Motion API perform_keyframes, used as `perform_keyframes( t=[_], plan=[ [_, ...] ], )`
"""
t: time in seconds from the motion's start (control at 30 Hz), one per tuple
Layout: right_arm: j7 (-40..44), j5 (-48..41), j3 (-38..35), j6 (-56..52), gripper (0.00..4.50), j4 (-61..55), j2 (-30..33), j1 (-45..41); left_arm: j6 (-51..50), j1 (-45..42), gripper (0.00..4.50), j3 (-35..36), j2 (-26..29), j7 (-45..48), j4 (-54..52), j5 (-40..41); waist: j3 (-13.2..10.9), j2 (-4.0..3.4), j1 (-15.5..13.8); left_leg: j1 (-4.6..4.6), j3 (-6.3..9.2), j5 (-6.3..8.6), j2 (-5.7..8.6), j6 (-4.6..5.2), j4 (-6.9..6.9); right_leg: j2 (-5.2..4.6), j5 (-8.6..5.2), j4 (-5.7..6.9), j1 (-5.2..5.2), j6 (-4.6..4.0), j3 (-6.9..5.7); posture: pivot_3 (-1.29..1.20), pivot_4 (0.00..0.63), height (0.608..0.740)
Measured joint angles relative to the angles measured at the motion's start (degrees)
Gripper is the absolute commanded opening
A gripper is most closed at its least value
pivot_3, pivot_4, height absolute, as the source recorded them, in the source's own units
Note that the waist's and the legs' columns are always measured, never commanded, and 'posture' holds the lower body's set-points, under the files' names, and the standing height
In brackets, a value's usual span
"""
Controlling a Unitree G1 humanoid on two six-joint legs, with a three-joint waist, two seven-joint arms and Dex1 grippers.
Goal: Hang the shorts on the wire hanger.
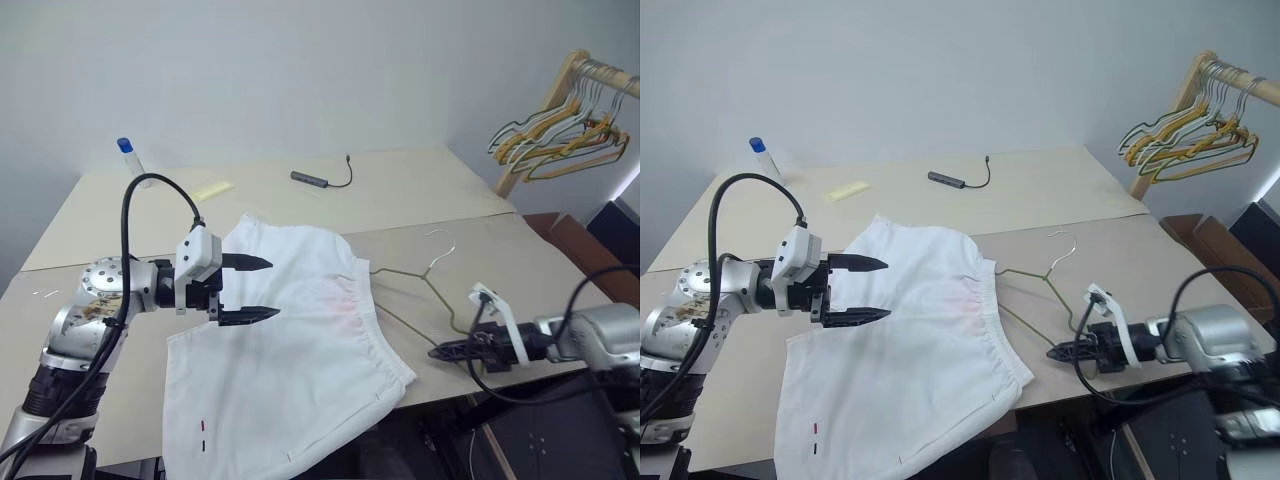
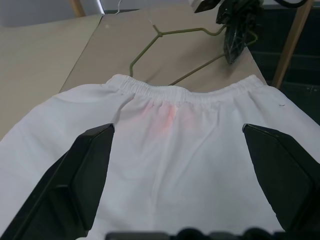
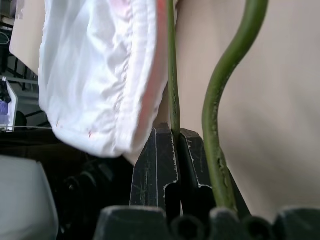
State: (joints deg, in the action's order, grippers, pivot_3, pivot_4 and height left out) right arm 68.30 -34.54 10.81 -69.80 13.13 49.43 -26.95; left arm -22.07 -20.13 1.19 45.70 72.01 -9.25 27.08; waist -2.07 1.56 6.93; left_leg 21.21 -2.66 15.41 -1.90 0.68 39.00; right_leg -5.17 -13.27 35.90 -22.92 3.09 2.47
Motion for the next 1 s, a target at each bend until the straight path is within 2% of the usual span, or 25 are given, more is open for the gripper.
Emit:
perform_keyframes(
  t=[0.1, 0.27, 0.4, 0.53, 0.87, 1.0],
  plan=[
    [0.43, 2.13, 2.05, 2.03, 0.00, 4.49, -2.02, -3.53, 0.09, -0.05, 4.46, 0.00, 0.42, -0.03, 0.02, -0.01, 0.00, 0.00, -0.30, 0.20, 0.01, 0.00, 0.02, 0.00, 0.01, -0.03, 0.00, -0.01, -0.14, 0.00, -0.02, -0.05, 0.000, 0.740],
    [1.66, 3.61, 2.27, 3.60, 0.00, 6.77, -2.26, -4.19, 0.11, 0.20, 4.46, 0.14, 1.26, -0.27, -0.25, 0.00, 0.00, 0.00, -1.56, 0.26, -0.02, 0.00, 0.02, 0.00, 0.01, -0.06, -0.01, -0.01, -0.20, 0.01, -0.02, -0.04, 0.000, 0.740],
    [0.54, 4.22, -0.42, 5.81, 0.00, 3.99, -0.22, -2.32, 0.10, 0.82, 4.46, 0.19, 1.36, -0.61, -1.12, 0.01, 0.00, 0.00, -2.62, 0.22, -0.08, 0.00, 0.02, 0.00, 0.02, -0.06, 0.00, 0.02, -0.20, 0.01, -0.03, -0.05, 0.000, 0.740],
    [-0.71, 4.96, -3.06, 8.54, 0.00, -3.49, 3.57, -0.83, 0.59, -0.06, 4.46, -0.04, 1.27, -0.55, -0.61, -0.07, -0.01, -0.02, -2.93, 0.19, -0.14, 0.00, 0.00, 0.00, 0.01, -0.04, 0.00, 0.05, -0.21, 0.01, -0.02, -0.08, 0.000, 0.740],
    [-3.06, 6.18, -5.46, 10.78, 0.00, -7.58, 5.15, 0.09, 4.98, -9.00, 4.46, -2.81, -1.05, 1.65, 8.00, -3.00, -0.01, -0.01, -2.73, 0.27, -0.18, 0.00, 0.01, 0.00, 0.02, -0.03, 0.00, 0.00, -0.26, 0.00, -0.03, -0.13, 0.000, 0.740],
    [-6.17, 15.57, -1.29, 20.25, 0.00, -14.66, 9.69, -3.23, 9.69, -17.94, 4.46, -4.55, -2.70, 3.11, 14.98, -5.79, -0.02, -0.03, -2.33, 0.28, -0.19, 0.00, 0.00, -0.01, 0.07, -0.03, 0.00, 0.03, -0.29, 0.00, -0.04, -0.16, 0.000, 0.740]
  ],
)
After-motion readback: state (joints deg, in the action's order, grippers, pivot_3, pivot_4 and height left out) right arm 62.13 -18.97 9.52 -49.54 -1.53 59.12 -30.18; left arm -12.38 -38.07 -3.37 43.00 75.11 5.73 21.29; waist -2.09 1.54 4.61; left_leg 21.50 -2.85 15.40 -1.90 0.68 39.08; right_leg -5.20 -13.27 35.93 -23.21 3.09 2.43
